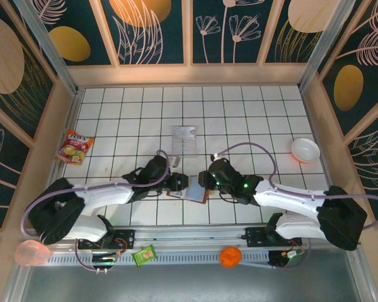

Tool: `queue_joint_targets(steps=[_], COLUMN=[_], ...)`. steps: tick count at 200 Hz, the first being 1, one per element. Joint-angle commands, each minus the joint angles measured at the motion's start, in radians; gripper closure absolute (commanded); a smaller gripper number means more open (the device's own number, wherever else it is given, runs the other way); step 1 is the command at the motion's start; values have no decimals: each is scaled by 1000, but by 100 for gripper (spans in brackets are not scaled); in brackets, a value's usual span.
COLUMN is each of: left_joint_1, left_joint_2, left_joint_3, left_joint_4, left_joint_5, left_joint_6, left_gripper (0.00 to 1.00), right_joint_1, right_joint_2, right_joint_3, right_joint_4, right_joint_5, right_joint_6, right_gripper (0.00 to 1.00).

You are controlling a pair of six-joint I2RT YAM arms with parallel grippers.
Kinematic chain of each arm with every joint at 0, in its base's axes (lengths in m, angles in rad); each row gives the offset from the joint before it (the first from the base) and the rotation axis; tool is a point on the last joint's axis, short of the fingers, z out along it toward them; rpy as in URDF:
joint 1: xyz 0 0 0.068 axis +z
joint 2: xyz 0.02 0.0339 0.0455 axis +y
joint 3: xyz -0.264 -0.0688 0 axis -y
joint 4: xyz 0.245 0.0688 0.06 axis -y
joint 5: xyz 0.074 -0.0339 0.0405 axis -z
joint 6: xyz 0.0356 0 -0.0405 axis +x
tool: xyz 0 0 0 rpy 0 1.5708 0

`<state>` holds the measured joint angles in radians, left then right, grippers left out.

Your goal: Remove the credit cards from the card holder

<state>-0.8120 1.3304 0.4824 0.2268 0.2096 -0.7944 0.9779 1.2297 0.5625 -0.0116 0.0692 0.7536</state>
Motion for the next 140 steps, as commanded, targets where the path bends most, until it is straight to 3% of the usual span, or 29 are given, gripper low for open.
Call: queue_joint_targets(steps=[1, 55, 73, 107, 140], left_joint_1=[43, 64, 64, 63, 65], left_joint_2=[-44, -3, 21, 41, -11], left_joint_3=[-65, -113, -109, -109, -133], left_joint_4=[-19, 31, 43, 49, 45], left_joint_5=[-104, -88, -61, 1, 15], left_joint_6=[-14, 0, 6, 1, -16], left_gripper=[62, 61, 61, 72, 68], right_joint_1=[-2, 7, -21, -72, -83], right_joint_2=[122, 309, 323, 339, 330], right_joint_3=[81, 125, 110, 130, 170], right_joint_4=[81, -86, -111, -125, -125], right_joint_5=[-241, -200, -148, -108, -111], right_joint_6=[-67, -72, -77, -138, -180], right_gripper=[68, 77, 79, 80, 79])
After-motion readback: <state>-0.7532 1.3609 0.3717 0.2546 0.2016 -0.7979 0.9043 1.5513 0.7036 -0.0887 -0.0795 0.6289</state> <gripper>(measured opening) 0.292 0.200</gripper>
